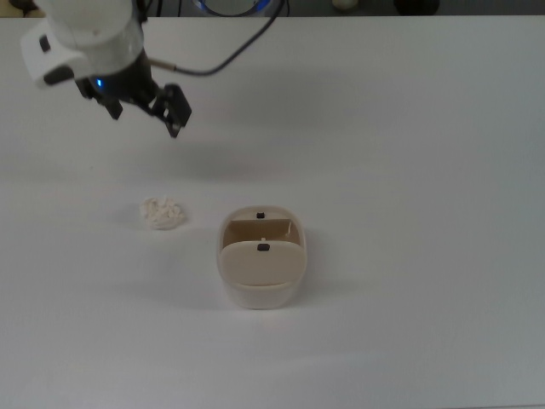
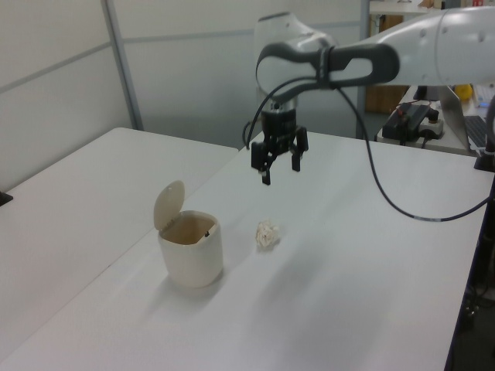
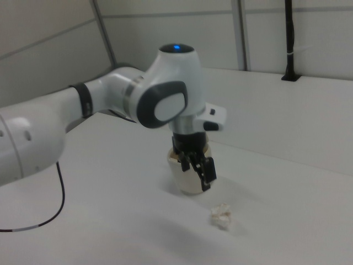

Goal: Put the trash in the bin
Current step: 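Move the open gripper over the crumpled white paper ball, then lower the gripper onto the paper ball and close to grasp it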

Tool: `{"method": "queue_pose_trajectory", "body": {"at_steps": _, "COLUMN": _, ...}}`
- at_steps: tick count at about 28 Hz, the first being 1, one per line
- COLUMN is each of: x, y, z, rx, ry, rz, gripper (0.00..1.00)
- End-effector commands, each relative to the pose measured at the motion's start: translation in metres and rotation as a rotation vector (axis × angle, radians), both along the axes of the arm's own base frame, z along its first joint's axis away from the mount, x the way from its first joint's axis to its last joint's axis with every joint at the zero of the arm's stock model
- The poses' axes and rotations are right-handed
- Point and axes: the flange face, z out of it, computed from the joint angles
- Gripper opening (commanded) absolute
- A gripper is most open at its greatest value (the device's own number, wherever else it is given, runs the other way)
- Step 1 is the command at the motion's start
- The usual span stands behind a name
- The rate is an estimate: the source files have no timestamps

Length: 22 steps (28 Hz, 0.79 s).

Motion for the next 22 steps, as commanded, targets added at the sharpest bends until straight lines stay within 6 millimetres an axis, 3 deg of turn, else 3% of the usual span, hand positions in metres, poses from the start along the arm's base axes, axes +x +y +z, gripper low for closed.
{"method": "queue_pose_trajectory", "body": {"at_steps": 1, "x": 0.013, "y": -0.004, "z": -0.038, "rx": -0.051, "ry": 0.011, "rz": -0.059, "gripper": 1.0}}
{"method": "queue_pose_trajectory", "body": {"at_steps": 6, "x": 0.026, "y": -0.008, "z": -0.072, "rx": -0.067, "ry": -0.009, "rz": -0.119, "gripper": 1.0}}
{"method": "queue_pose_trajectory", "body": {"at_steps": 8, "x": 0.033, "y": -0.012, "z": -0.1, "rx": -0.072, "ry": -0.004, "rz": -0.127, "gripper": 1.0}}
{"method": "queue_pose_trajectory", "body": {"at_steps": 13, "x": 0.042, "y": -0.009, "z": -0.131, "rx": -0.078, "ry": -0.016, "rz": -0.121, "gripper": 1.0}}
{"method": "queue_pose_trajectory", "body": {"at_steps": 22, "x": 0.044, "y": -0.004, "z": -0.16, "rx": -0.079, "ry": 0.002, "rz": -0.114, "gripper": 1.0}}
